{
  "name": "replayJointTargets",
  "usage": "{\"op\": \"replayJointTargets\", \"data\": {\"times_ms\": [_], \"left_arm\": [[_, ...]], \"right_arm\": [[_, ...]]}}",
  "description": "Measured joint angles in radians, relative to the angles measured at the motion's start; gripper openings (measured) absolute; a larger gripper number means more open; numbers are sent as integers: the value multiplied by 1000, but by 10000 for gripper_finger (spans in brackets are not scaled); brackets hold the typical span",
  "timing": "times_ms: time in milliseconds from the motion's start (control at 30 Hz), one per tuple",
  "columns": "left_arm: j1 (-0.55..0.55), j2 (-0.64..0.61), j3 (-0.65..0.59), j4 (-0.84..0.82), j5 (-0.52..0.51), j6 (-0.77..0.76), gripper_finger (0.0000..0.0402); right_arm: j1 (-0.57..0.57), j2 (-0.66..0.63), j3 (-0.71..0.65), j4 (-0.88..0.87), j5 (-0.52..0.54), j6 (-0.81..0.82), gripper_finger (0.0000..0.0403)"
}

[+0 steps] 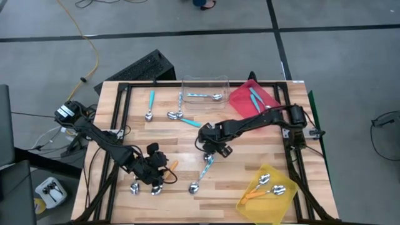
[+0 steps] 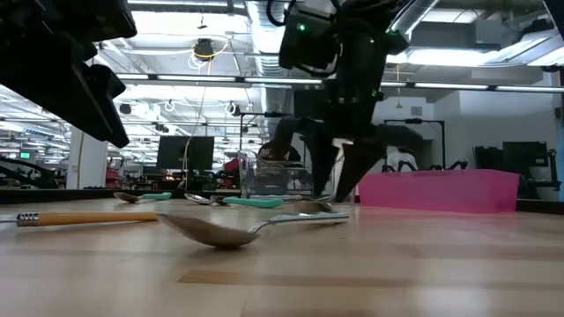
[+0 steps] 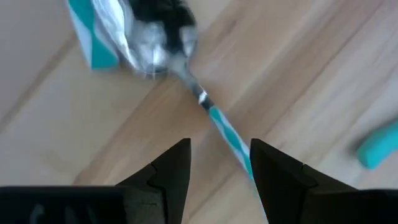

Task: Sort silverware by color (type)
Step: Put the white-blue spoon into the transparent bin

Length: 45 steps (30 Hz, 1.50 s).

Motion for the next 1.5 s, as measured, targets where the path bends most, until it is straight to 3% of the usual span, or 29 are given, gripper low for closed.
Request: {"op": "replayJointTargets", "data": {"times_ms": [400,800,1100,1267,1500], "left_arm": [[0,0,0,-2,-29,-7,185],[0,0,0,-3,-29,-22,185],[-3,0,0,40,-61,-22,185],[-20,-8,0,108,-79,53,185],[-70,-114,-1,125,-183,112,185]], "right_arm": [[-32,74,6,-5,-38,-45,176],[-37,76,3,-24,-43,74,45],[-30,76,0,7,-50,221,44],[-32,52,-2,11,-81,278,45],[-32,-9,-3,78,-103,324,46]]}}
